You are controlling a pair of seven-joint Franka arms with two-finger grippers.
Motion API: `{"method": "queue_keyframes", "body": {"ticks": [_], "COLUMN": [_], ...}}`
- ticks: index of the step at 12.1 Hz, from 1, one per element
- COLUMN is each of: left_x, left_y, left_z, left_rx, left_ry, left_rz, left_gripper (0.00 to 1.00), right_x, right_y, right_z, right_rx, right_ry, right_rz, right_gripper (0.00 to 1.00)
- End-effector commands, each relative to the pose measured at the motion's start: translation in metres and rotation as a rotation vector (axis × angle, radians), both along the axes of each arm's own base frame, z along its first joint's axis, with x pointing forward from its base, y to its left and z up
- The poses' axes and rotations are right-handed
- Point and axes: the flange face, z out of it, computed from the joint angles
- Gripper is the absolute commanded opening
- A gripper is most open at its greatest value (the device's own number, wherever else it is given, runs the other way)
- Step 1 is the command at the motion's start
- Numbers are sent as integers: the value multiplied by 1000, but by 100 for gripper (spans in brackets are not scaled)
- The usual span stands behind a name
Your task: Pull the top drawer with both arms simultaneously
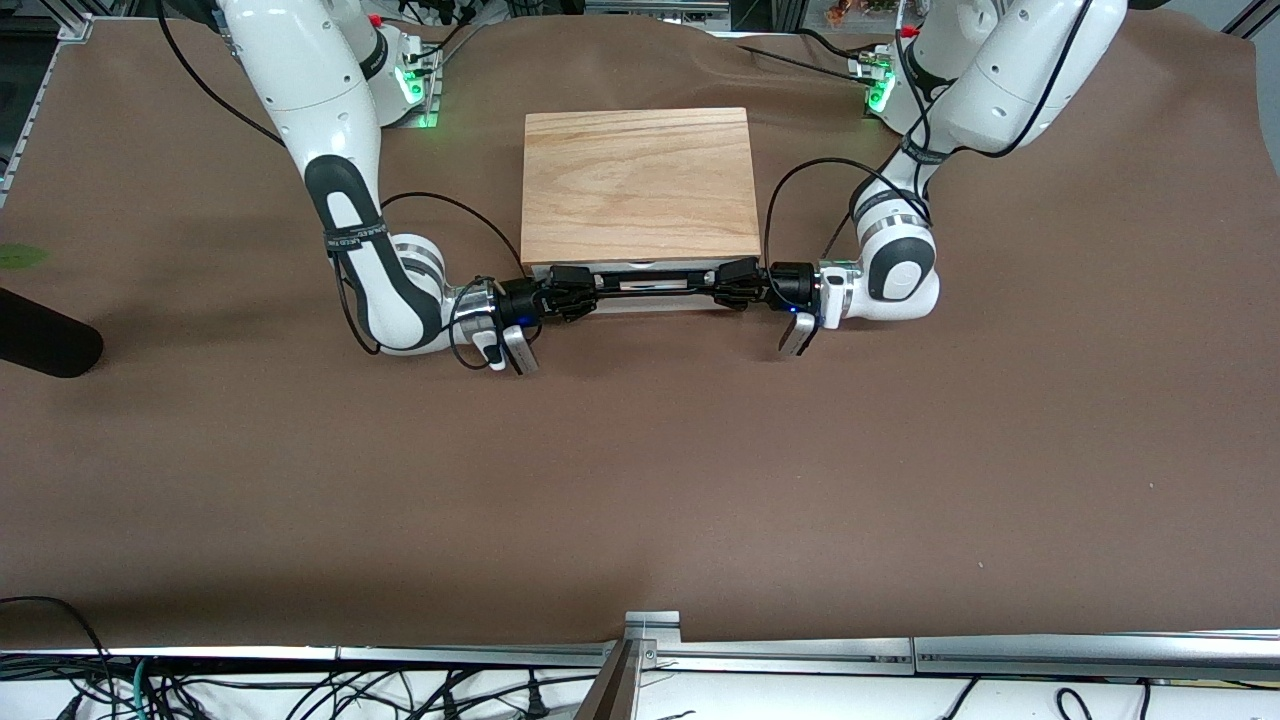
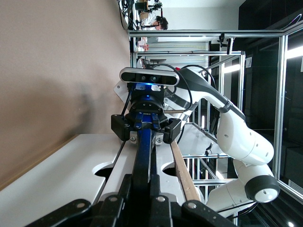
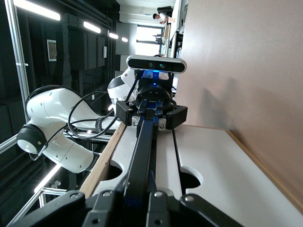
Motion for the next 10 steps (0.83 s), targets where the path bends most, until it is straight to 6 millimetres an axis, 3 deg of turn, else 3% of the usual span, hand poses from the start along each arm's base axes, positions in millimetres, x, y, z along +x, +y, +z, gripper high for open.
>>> {"method": "queue_keyframes", "body": {"ticks": [1, 6, 10], "left_x": [-6, -9, 4], "left_y": [0, 2, 4], "left_z": [-2, -16, -15], "left_rx": [15, 21, 64], "left_ry": [-31, 12, 65], "left_rz": [11, 17, 48], "left_gripper": [0, 0, 0], "right_x": [-2, 10, 31], "right_y": [-4, -5, -7], "right_z": [7, 13, 23], "right_rx": [13, 30, 28], "right_ry": [-11, -10, -2], "right_rz": [-22, -60, -89], "right_gripper": [4, 3, 2]}}
